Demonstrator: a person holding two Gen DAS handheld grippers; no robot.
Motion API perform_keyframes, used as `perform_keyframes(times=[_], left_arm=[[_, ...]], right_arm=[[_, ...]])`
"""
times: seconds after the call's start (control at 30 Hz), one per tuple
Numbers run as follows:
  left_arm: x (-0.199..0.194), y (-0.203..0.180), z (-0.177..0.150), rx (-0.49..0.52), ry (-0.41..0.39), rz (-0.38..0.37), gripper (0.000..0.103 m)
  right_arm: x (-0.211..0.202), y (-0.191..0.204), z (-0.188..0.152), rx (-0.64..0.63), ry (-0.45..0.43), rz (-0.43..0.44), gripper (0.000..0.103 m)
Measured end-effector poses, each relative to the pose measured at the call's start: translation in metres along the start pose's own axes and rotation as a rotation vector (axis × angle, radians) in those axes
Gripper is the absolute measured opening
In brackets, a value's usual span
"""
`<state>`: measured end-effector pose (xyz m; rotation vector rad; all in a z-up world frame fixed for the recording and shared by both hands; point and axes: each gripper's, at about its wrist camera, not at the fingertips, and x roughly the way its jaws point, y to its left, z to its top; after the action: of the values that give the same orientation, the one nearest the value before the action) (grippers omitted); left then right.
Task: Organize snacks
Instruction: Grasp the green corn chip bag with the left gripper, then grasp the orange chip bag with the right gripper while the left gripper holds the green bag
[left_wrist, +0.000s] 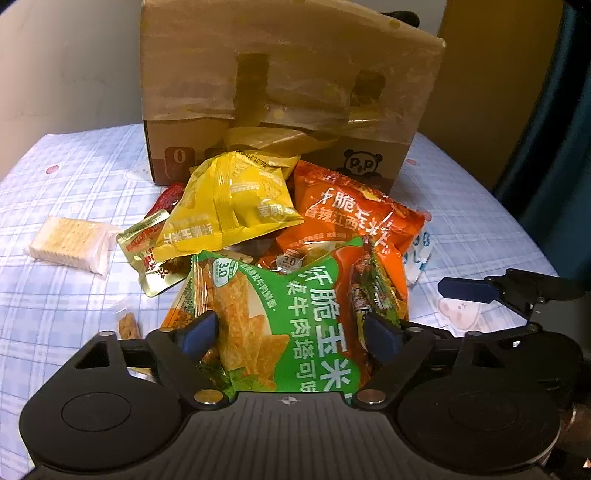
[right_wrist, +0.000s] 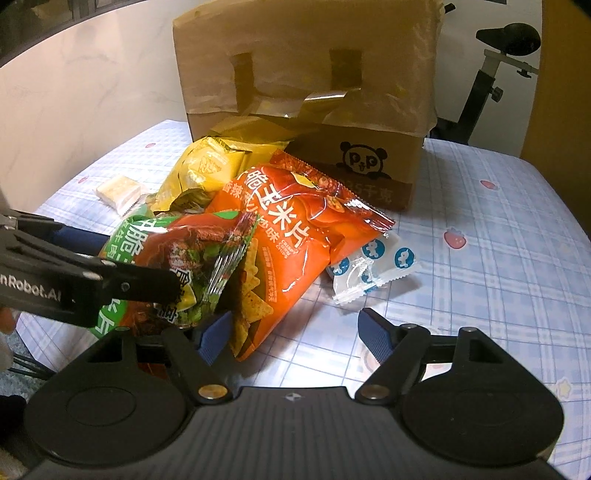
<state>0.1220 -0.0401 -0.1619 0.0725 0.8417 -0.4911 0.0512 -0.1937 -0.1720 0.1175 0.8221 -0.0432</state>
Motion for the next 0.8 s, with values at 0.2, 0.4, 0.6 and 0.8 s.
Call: perform_keyframes(times=[0.2,0.4,0.6,0.8], left_arm=[[-0.014,0.006,0.002,-0.024,-0.045,0.001,0.078],[-0.038,0.014,0.007,-0.042,-0.126,0.016,0.078],[-0.053,0.027,0.014,-0.098,-0.178,0.047,0.078],[-0.064,0.038,0.018,-0.136,-0.215,0.068,0.078]], right_arm=[[-0.003,-0.005,0.001,0.024,-0.013,-0.007,0.078],[-0.005,-0.013,0.005,0.052,-0.026,-0.017,0.078],[-0.006,-0.011,0.012,0.042,-0.039,-0.004,0.078],[0.001,-0.007,0.023,0.053,-0.041,0.048,0.078]])
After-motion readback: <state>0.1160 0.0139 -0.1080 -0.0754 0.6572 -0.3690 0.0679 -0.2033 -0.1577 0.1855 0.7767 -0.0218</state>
